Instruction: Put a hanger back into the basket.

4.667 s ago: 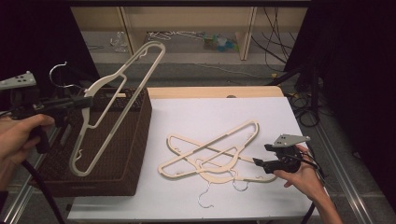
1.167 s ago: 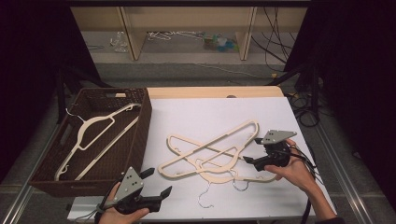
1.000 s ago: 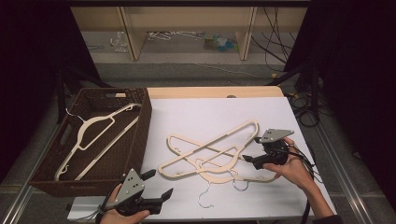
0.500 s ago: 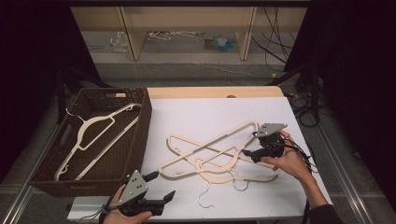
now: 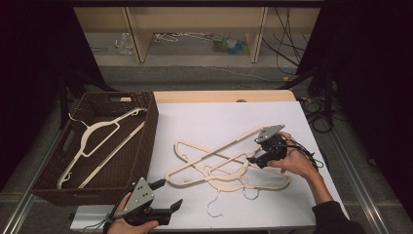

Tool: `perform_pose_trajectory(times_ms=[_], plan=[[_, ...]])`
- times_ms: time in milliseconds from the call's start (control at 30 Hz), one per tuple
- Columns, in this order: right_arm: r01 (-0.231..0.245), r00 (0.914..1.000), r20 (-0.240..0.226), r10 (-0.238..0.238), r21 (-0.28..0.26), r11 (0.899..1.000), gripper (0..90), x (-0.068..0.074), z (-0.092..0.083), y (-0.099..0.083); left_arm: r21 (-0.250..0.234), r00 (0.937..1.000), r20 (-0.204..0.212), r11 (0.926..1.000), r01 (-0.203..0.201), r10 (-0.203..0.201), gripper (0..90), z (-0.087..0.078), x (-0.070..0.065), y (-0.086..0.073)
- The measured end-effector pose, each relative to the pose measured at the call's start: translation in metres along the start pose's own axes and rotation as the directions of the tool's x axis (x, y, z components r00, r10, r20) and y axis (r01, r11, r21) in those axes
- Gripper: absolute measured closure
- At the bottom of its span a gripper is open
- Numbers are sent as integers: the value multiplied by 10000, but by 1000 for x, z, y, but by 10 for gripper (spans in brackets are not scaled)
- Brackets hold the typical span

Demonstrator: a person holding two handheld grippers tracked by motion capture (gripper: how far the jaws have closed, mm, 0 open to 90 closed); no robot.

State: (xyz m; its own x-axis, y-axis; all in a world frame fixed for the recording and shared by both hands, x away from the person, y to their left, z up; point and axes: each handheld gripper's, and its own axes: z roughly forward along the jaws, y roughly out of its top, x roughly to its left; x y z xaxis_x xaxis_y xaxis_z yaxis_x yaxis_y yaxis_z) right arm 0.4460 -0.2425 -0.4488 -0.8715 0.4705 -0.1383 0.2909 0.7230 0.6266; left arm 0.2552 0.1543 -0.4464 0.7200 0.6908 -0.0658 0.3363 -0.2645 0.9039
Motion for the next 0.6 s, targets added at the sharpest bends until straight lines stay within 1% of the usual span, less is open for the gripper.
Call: perform_pose_trajectory(times_ms=[67,100,133,167,300,367,533,600], plan=[[108,9999,-109,-105,257,9996,217,-3,6,-1,14,10000,43,10000,63,-63,191,0,0,-1],[29,9999,-114,-24,428,9991,217,-5,10,-1,10,10000,51,10000,11,-11,192,0,0,0],[105,9998,-188,-97,447,9989,222,-6,11,-2,4,10000,42,10000,69,-69,193,0,0,-1],[138,9996,-272,-124,541,9984,235,-10,15,-3,13,10000,12,10000,30,-30,195,0,0,0],[23,9990,-447,5,611,9981,235,-14,17,-6,25,10000,9,10000,24,-25,195,0,0,0],[4,9989,-475,34,793,9968,232,-18,19,-9,22,10000,87,10000,21,-21,195,1,1,-1],[101,9983,-580,-62,663,9978,240,-21,24,-12,119,10000,44,9999,9,-9,198,1,0,-1],[128,9976,-689,-85,620,9980,233,-21,27,-11,128,10000,42,9999,2,-2,199,1,0,-1]])
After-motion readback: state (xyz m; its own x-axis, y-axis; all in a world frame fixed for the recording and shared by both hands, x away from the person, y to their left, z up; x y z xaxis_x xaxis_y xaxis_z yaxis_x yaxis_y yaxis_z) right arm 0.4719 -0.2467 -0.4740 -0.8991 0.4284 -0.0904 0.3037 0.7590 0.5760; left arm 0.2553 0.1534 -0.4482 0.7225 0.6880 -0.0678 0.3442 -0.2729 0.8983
